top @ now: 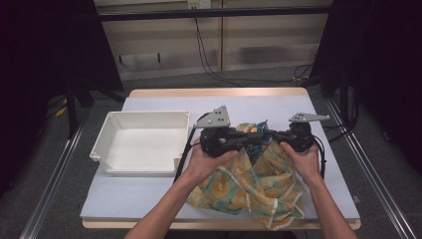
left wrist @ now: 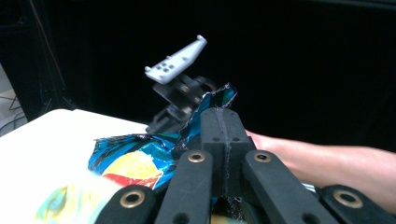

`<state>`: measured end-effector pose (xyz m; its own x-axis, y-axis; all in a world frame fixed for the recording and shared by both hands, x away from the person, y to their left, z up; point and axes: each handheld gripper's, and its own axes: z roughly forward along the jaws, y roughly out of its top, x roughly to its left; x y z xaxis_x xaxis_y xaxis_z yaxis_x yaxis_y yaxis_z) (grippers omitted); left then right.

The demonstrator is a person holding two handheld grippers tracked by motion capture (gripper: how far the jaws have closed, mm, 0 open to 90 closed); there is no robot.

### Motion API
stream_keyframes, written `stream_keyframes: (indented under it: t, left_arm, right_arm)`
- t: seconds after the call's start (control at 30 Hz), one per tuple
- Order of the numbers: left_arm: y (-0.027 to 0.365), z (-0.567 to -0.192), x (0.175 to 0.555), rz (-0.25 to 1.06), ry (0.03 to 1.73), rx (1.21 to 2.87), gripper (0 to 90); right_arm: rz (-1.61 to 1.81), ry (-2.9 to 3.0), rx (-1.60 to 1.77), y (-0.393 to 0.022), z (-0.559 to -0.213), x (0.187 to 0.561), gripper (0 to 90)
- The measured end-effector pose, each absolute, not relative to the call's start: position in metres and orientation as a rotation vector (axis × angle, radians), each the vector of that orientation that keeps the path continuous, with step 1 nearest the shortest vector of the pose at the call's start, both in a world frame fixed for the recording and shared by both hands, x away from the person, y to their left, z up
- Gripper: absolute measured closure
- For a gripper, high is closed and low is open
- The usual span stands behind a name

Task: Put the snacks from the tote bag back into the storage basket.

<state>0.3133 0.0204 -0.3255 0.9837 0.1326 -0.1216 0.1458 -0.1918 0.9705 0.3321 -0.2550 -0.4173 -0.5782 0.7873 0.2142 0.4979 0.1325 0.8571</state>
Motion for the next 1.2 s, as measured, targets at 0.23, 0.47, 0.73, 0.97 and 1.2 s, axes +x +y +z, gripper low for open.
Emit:
stream_keyframes:
  t: [0.23,0.47,0.73,0.97,1.2]
  left_arm:
    - [0.020,-0.305,0.325,0.009,0.218,1.718,90.0]
    - [0.018,-0.281,0.340,0.021,0.228,1.686,90.0]
    - [0.012,-0.268,0.353,0.019,0.244,1.660,90.0]
    - [0.009,-0.252,0.360,0.008,0.243,1.624,90.0]
    - [-0.001,-0.230,0.367,0.020,0.236,1.598,90.0]
  right_arm:
    - [1.411,2.129,1.242,-0.254,-0.414,0.334,90.0]
    - [1.418,2.119,1.236,-0.255,-0.412,0.336,90.0]
    - [1.402,2.134,1.201,-0.248,-0.403,0.335,90.0]
    - [1.397,2.146,1.197,-0.250,-0.405,0.338,90.0]
    - [1.403,2.154,1.169,-0.244,-0.403,0.333,90.0]
